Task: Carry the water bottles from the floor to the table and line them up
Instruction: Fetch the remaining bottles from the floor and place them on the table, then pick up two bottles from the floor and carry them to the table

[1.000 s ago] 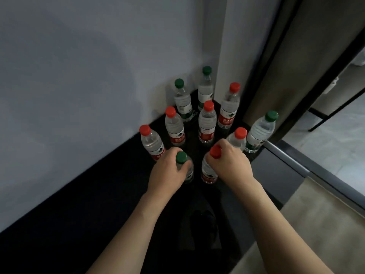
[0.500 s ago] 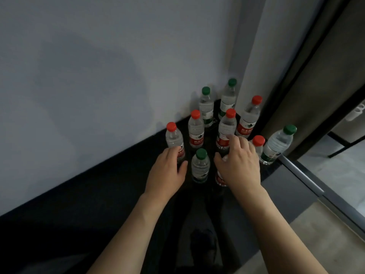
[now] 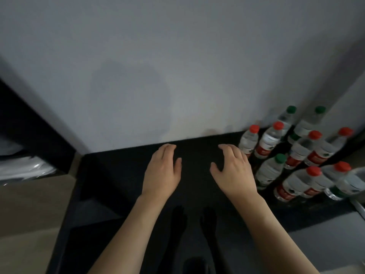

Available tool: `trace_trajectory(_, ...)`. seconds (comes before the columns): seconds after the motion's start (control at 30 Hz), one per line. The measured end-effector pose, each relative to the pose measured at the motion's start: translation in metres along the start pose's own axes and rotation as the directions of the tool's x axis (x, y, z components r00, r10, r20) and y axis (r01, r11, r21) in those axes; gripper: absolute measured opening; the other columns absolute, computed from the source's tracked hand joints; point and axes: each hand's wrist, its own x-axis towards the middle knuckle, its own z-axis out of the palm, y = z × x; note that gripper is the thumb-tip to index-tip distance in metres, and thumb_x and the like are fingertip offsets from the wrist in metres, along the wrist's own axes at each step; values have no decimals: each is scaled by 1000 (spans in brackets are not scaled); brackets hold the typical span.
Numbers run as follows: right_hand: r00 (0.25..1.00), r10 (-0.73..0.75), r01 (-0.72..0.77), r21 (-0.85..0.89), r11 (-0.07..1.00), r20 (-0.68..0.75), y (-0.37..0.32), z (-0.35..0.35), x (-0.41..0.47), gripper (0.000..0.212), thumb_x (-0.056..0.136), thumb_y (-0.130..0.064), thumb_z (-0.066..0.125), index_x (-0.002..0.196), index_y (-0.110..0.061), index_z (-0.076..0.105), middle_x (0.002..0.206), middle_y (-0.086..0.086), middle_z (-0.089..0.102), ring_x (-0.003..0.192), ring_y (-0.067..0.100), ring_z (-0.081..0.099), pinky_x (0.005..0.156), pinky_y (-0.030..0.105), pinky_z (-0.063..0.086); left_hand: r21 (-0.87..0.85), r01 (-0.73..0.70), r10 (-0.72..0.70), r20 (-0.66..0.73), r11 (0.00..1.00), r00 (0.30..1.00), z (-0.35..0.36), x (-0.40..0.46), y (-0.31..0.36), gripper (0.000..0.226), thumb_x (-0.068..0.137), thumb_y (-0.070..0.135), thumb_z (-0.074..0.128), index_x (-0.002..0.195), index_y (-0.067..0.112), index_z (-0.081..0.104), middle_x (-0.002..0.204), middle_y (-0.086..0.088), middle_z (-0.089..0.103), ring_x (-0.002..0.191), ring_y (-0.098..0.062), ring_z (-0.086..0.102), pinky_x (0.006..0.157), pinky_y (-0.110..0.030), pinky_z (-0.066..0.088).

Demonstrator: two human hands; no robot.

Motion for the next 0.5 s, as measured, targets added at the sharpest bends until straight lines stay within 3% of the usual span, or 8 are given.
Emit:
trace_trajectory(0.33,966,-231,226,50,973,114,-146,69,-51,60,86,-36,65,140,-23,41,142,-1,46,135,17,40,111,35,34,68,260,-244,-182,963,953,-111,-100,-123,41,95,27,56,131,7,53,132,-10,56,121,-26,55,98,-33,46)
trace_trajectory(0.5,902,-388,378,85,922,188,-193,93,-68,59,86,-36,65,139,-24,43,139,-2,48,133,17,42,110,33,33,79,449,-414,-276,890,868,-150,-144,-159,40,94,24,59,130,7,55,125,-11,59,114,-29,57,92,-39,49)
